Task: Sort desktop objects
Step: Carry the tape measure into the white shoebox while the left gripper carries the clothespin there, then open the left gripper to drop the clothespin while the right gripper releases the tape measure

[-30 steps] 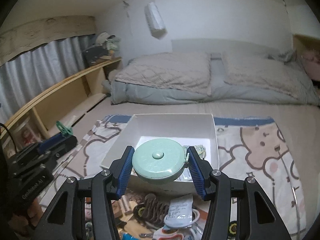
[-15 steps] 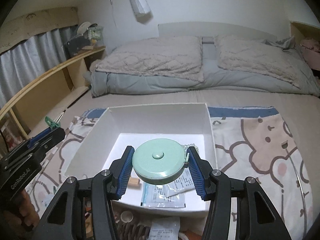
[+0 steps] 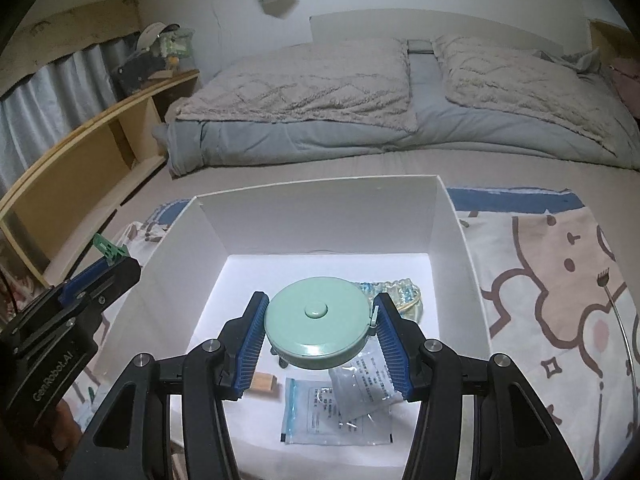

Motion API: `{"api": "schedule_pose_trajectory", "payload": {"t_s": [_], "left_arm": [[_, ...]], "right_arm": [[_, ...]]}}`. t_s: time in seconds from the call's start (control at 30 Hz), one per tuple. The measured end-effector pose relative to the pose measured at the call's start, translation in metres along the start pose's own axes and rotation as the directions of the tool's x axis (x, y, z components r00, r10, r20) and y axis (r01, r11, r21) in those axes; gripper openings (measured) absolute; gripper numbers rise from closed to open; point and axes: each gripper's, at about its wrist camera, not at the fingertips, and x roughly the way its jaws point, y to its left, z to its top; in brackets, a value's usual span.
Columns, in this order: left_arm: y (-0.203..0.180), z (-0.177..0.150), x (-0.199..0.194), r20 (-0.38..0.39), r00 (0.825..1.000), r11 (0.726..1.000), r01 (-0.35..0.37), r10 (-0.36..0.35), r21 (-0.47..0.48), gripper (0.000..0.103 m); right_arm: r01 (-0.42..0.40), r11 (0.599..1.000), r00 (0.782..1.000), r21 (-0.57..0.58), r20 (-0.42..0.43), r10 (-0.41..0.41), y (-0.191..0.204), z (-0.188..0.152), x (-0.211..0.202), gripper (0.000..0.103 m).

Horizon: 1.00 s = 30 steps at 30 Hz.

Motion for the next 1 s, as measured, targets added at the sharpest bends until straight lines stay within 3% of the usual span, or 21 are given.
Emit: {"api": "schedule_pose_trajectory", "payload": {"t_s": [0.27, 0.5, 0.8, 1.0], "left_arm": [[0.0, 0.002, 0.017, -0.022, 1.0, 0.999, -0.002, 0.001, -0.038, 0.032], [-0.004, 0.002, 0.034, -0.046, 0.999, 1.0, -0.014, 0.014, -0.005, 0.032], [-0.014, 0.004, 0.051, -0.09, 0.996, 1.0, 0.02, -0.021, -0.014, 0.032], [-0.021, -0.004, 0.063, -0.128, 0.992, 1.0, 0.003, -0.003, -0.001, 0.032]], "right_arm": [[0.007, 0.999, 0.999, 0.052, -0.032, -0.005, -0.011, 0.011, 0.019, 0.054], [0.009, 0.998, 0.999, 0.06, -0.053, -0.005, -0.017, 0.011, 0.028, 0.054], [0.02, 1.0, 0.998, -0.008, -0.064, -0.021, -0.008, 0.011, 0.03, 0.054], [0.025, 1.0, 0.997, -0.013, -0.066, -0.026, -0.008, 0.01, 0.03, 0.054]]}}
